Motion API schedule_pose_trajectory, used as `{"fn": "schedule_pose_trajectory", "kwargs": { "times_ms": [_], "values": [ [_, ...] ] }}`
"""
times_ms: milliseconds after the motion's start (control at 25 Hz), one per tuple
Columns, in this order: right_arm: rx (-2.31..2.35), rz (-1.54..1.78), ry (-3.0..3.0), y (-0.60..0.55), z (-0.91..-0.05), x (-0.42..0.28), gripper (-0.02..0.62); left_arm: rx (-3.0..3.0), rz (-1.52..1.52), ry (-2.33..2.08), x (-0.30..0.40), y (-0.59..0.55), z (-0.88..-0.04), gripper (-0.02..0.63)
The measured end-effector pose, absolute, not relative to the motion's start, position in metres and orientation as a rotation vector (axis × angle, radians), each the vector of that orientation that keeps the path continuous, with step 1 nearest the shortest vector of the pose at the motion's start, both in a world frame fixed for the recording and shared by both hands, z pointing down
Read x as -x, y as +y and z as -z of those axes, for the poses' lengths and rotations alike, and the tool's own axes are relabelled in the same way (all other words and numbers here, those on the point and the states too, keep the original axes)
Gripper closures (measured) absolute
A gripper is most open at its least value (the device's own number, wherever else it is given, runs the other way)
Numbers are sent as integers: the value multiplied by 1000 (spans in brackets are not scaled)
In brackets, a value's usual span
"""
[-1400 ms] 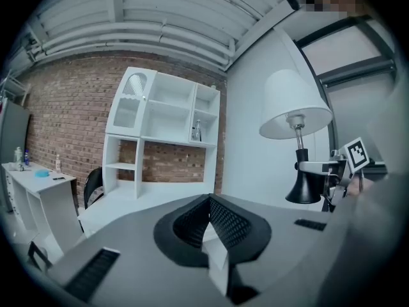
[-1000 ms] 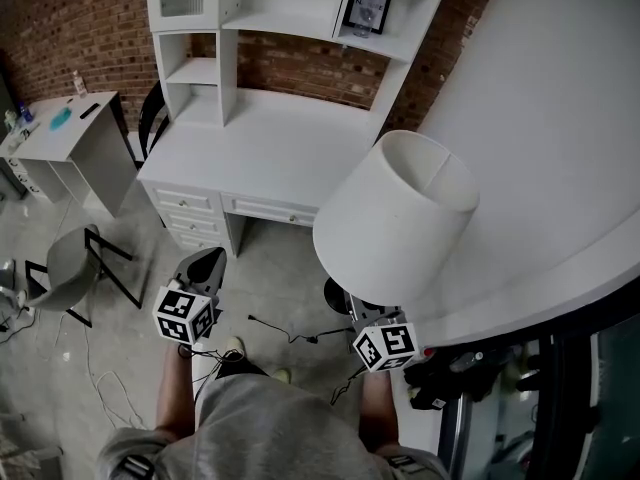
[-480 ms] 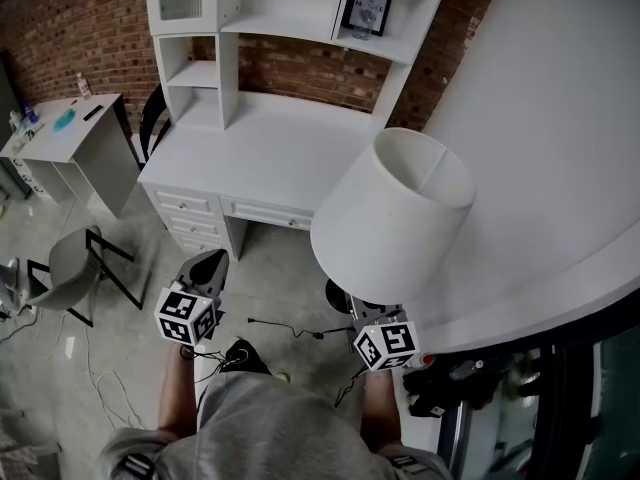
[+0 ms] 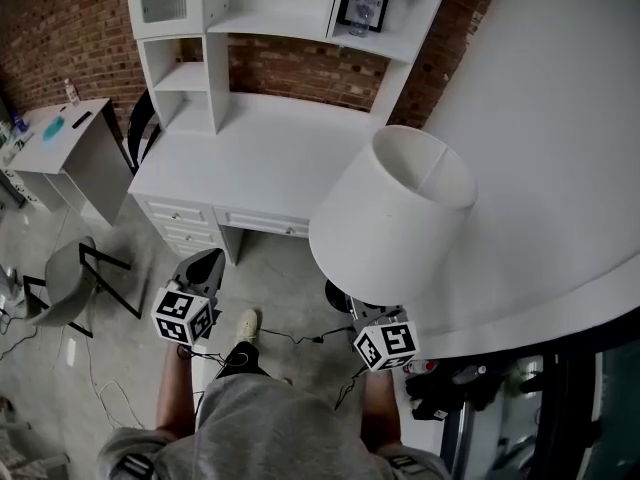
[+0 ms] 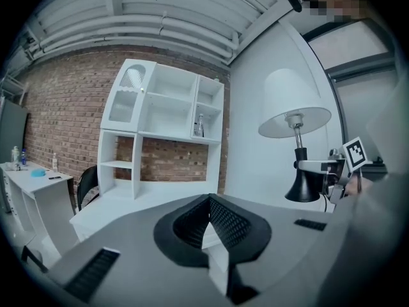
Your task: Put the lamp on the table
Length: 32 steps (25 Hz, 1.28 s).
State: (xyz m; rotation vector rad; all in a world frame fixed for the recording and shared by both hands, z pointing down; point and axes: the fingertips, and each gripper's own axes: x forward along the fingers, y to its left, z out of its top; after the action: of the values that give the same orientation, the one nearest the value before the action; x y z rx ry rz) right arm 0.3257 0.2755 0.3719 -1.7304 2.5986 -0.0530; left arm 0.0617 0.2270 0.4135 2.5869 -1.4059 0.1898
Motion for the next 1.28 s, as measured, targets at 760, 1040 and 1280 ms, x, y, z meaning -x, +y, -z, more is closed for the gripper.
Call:
{"fn": "schedule_pose_trajectory", "kwargs": {
  "times_ms": [760, 1040, 1280],
  "values": [
    [1789, 82, 2508, 132, -353, -267, 423, -2608, -245, -1324, -1, 75, -409, 601],
    [1785, 67, 2523, 83, -351, -242, 423, -2623, -242, -1317, 20, 31, -406, 601],
    [1774, 53, 2520, 50, -351, -220, 423, -2620, -231, -1324, 41, -1, -408, 601]
  ]
}}
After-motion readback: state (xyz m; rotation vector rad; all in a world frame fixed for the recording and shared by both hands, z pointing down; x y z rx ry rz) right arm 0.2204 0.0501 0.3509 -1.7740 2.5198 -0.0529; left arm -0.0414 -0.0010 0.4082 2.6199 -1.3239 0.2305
